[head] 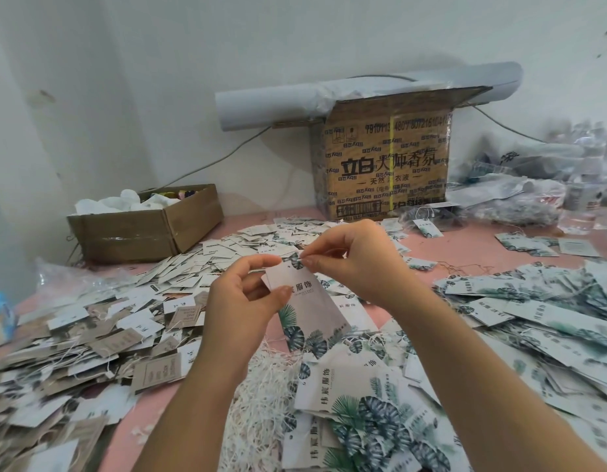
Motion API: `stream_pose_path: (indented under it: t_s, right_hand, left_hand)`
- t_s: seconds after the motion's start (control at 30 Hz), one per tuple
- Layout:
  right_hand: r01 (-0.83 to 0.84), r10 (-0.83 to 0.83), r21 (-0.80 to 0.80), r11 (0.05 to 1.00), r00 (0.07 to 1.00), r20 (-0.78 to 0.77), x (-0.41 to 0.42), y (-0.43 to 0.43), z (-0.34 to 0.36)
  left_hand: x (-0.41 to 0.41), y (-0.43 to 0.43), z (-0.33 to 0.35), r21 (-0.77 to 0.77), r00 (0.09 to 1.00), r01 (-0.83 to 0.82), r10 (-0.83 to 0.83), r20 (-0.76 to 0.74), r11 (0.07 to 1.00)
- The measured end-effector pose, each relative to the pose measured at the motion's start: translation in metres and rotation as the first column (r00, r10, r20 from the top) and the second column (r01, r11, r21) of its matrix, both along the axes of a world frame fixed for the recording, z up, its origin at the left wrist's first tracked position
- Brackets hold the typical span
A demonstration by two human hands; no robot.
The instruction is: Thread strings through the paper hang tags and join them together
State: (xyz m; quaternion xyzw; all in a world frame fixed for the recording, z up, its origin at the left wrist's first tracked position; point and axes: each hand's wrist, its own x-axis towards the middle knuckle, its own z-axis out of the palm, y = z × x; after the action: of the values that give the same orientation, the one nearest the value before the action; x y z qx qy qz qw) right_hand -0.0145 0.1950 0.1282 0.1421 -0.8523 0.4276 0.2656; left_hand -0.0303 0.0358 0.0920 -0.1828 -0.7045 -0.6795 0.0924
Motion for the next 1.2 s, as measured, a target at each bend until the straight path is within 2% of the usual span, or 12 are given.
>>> stream_pose_path:
  t_s: [0.3,0.5,0.73,0.93,1.2]
  right_hand:
    - [0.121,-0.126,0.289,0.95,0.992,0.0,0.002,-0.009,0.002]
    - [0.128,-0.127,0.289,0.949,0.992,-0.024,0.001,-0.01,0.001]
    - [0.071,-0.065,0.23,0.971,0.997,-0.034,0.002,-0.013,0.001]
    - [0.088,-0.084,0.276,0.957,0.996,-0.027,0.003,-0.017,0.0]
    - [0.106,-0.106,0.294,0.95,0.994,-0.017,0.002,-0.014,0.0]
  left_hand:
    - [0.005,0.008,0.002,-0.085,0.992,-0.068,0.058,-0.11,0.994]
    - [0.007,0.01,0.003,-0.122,0.983,-0.111,0.09,-0.162,0.986]
    - [0.01,0.007,0.005,-0.104,0.985,-0.08,0.063,-0.159,0.991]
    - [0.01,0.008,0.006,-0.101,0.987,-0.066,0.05,-0.155,0.993]
    - [0.008,0.009,0.003,-0.127,0.974,-0.125,0.097,-0.205,0.984]
